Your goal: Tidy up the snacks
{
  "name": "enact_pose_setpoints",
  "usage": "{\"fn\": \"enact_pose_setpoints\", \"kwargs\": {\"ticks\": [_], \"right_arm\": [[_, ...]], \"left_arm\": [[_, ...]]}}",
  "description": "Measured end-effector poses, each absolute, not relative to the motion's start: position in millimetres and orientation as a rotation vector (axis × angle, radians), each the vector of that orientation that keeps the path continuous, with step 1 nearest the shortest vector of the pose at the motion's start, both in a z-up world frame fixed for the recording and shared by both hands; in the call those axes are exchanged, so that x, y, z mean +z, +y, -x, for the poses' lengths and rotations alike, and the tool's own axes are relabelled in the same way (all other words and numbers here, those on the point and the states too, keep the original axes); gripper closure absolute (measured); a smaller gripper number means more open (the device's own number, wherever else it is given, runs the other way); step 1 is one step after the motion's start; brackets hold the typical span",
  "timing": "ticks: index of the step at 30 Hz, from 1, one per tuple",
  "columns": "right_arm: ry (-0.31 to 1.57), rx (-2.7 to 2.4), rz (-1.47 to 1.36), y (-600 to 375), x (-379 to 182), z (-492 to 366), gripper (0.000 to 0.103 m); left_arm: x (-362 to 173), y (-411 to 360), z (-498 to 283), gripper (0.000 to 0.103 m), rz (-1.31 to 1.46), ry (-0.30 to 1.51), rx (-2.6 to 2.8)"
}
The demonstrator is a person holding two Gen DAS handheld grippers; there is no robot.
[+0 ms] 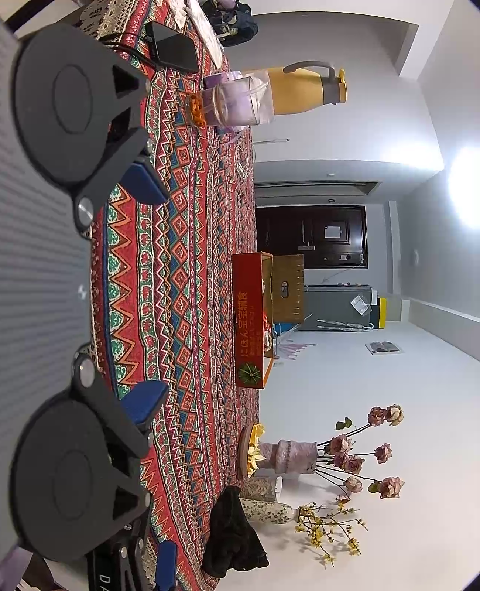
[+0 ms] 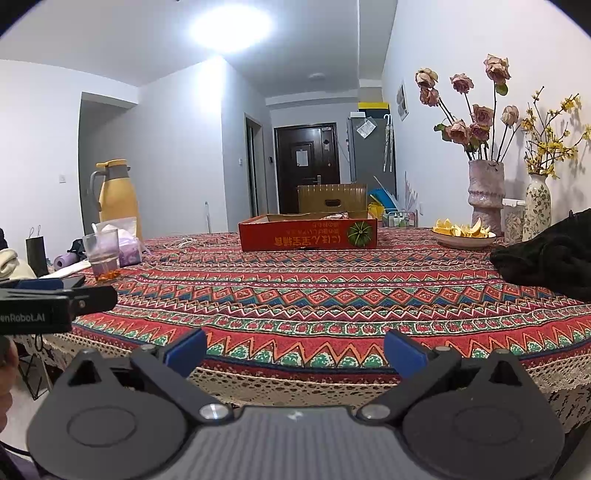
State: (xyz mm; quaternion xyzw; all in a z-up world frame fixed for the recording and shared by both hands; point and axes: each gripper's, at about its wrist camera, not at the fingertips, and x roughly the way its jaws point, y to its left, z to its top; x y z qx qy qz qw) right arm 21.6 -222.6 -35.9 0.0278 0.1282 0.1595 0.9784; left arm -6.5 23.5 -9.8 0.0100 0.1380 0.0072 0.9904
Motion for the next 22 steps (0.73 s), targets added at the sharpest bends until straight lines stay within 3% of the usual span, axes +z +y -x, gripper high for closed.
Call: {"fn": "enact_pose_setpoints", "kwargs": {"ticks": [22], "right_arm": [[0.269,0.318,-0.056,-221.5,-36.7,-22.9,0.001]], "left_arm": [[-8.7,25.4,8.1,0.0,-0.003,0.28,0.032]]}}
